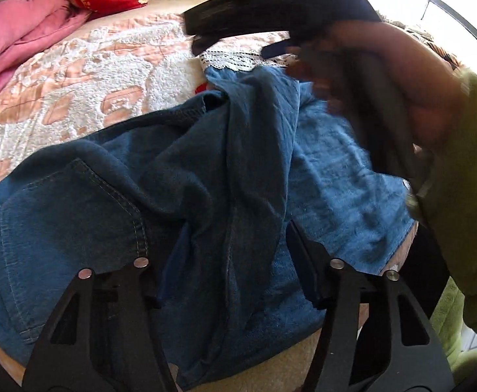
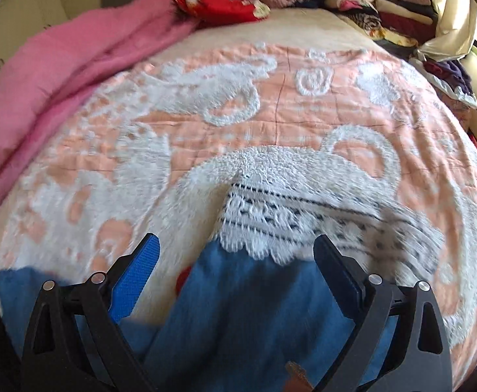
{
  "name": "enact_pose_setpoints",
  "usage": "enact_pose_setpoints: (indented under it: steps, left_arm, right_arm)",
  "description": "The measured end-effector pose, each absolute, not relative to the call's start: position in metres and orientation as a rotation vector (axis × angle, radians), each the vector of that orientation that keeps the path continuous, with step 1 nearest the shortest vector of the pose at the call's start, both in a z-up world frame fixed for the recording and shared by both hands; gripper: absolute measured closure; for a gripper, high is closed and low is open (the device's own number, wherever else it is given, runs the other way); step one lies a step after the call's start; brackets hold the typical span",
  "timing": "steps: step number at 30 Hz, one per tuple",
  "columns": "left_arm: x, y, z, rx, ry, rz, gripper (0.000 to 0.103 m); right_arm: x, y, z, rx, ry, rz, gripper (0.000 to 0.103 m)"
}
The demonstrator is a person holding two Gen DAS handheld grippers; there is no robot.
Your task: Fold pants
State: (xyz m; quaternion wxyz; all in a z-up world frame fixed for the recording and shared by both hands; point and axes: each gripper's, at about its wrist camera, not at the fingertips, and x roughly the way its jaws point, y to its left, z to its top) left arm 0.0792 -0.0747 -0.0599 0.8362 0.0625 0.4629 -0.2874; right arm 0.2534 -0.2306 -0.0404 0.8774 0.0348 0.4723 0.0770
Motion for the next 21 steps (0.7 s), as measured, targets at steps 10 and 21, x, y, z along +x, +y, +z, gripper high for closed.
enact_pose_setpoints:
  steps: [10, 21]
  left_arm:
    - [0.074, -0.077, -0.06, 0.154, 0.958, -0.621, 0.052]
    - [0.068, -0.079, -0.057, 0.159, 0.945, -0.62, 0.044]
  right_arm:
    - [0.29, -0.238, -0.066, 0.0, 1.017, 0.0, 0.064]
    - [0.201, -0.325, 0.002, 0.235, 0.81, 0.117, 0.092]
